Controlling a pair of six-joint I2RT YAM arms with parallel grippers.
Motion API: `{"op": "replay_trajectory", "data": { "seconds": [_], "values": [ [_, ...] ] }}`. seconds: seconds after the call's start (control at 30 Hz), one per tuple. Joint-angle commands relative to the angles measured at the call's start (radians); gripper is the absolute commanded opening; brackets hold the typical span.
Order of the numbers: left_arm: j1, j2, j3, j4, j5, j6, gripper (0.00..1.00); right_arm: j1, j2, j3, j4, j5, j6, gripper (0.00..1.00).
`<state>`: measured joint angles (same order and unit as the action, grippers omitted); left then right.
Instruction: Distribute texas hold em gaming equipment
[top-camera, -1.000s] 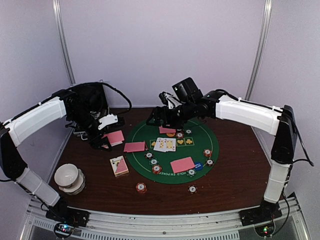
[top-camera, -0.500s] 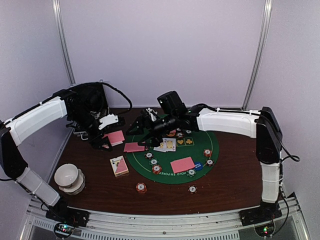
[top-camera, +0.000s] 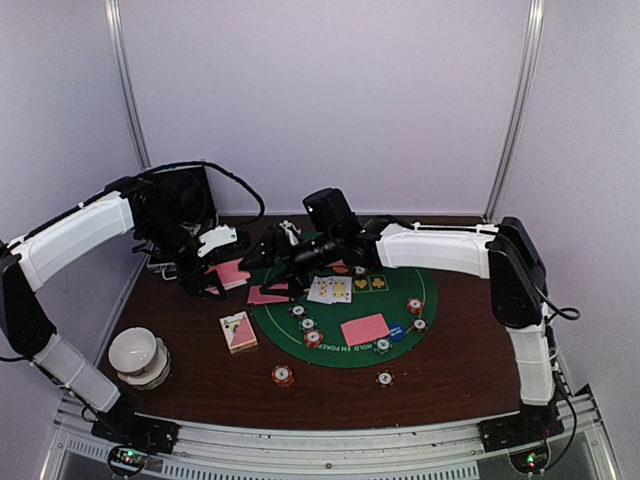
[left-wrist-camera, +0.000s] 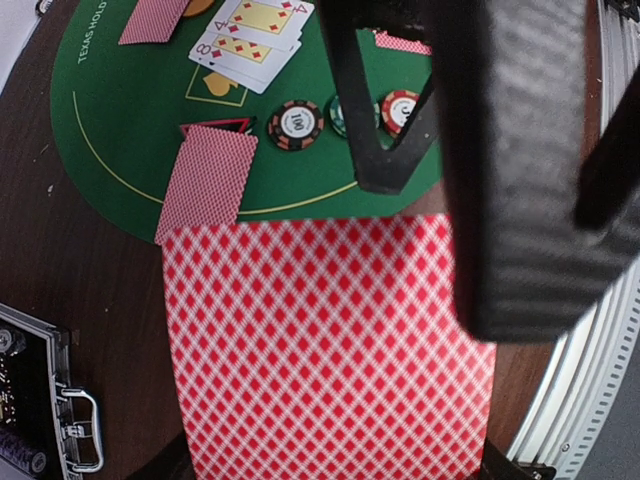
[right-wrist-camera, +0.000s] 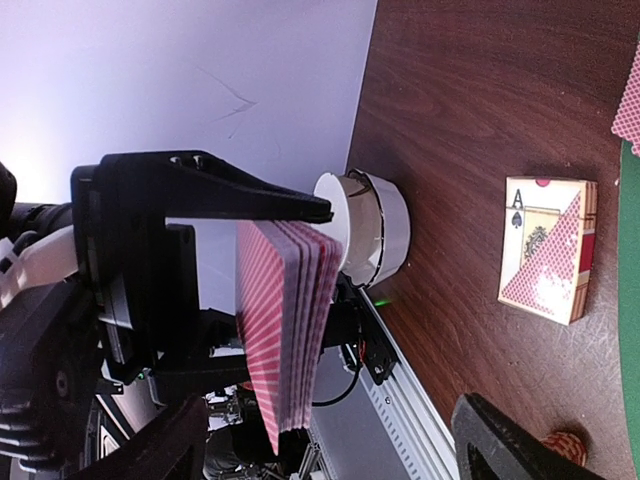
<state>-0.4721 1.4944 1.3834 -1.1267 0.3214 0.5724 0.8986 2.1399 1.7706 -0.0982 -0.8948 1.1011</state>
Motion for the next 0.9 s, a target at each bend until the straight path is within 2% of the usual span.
{"op": "replay_trajectory", "data": {
  "seconds": [0.0,0.2,0.4,0.87],
  "values": [
    [0.006,0.001,0.032,0.027,0.031,-0.003,0.0,0.011,0.046,0.064,0.064,-0.026,0.048,0.88],
    [0.007,-0.002,0.023,0.028,0.03,-0.002,0.0,0.014,0.106,0.107,0.166,-0.038,0.13,0.88],
    [0.007,-0.003,0.022,0.029,0.032,0.0,0.0,0.017,0.15,0.143,0.164,-0.054,0.149,0.88],
    [0.006,-0.01,0.016,0.029,0.032,0.002,0.0,-0.014,0.119,0.053,0.165,-0.08,0.139,0.7]
  ]
}}
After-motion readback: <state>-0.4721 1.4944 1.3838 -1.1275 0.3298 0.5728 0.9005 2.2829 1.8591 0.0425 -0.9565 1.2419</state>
